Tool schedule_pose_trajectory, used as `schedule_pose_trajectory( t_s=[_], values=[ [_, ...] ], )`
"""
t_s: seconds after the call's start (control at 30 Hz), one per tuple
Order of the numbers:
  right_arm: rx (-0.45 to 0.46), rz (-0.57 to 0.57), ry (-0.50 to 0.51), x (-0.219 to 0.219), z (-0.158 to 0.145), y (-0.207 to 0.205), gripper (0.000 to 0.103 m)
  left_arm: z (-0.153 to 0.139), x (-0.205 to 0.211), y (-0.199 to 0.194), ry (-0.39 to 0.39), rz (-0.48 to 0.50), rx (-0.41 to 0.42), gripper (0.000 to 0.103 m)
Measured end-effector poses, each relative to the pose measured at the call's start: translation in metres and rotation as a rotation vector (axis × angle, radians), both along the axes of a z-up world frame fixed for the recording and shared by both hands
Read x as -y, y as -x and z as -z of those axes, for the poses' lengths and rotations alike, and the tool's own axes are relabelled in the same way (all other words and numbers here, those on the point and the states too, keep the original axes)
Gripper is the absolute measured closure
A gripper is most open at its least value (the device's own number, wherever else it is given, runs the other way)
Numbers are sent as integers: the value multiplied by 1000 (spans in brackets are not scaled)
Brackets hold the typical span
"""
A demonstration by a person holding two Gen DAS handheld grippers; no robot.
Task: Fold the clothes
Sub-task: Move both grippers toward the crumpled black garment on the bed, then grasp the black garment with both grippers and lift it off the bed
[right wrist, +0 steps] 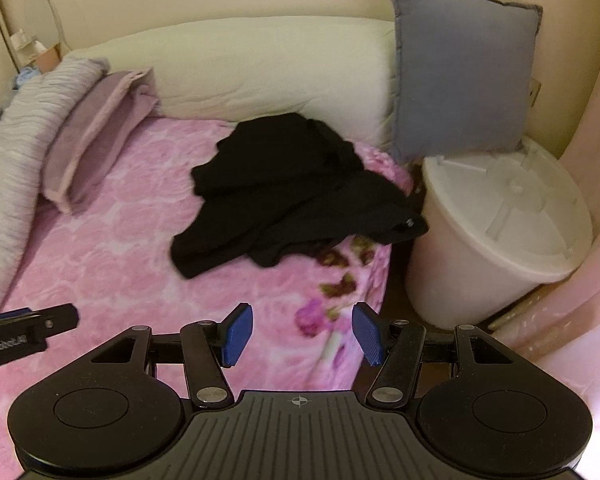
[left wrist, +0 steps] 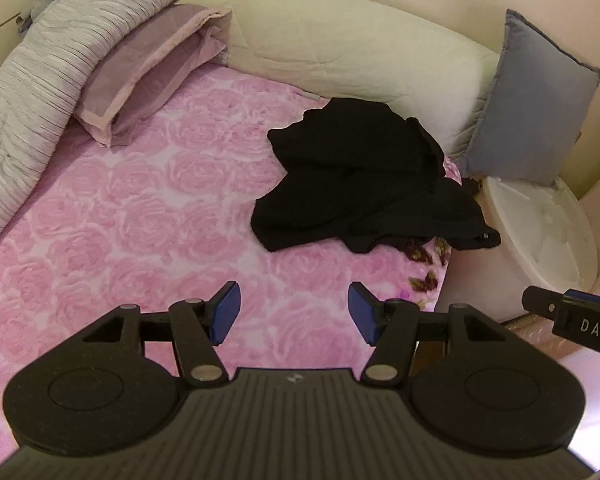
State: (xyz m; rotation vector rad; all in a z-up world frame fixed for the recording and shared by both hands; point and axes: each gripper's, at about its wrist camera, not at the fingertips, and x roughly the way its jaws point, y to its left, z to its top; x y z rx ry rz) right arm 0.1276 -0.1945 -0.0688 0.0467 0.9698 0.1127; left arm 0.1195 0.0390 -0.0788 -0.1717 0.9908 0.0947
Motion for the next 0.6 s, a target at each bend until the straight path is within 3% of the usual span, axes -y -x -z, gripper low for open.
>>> schedule_pose_trajectory(
  t_s=[0.3, 0.6],
  values=[
    [21, -50, 67, 16, 27, -77, 44, 29, 2, -75, -8, -24, -44, 49],
    [-86, -97, -5, 31, 63, -159, 44, 63, -3, -148, 30, -52, -107, 48]
  ],
)
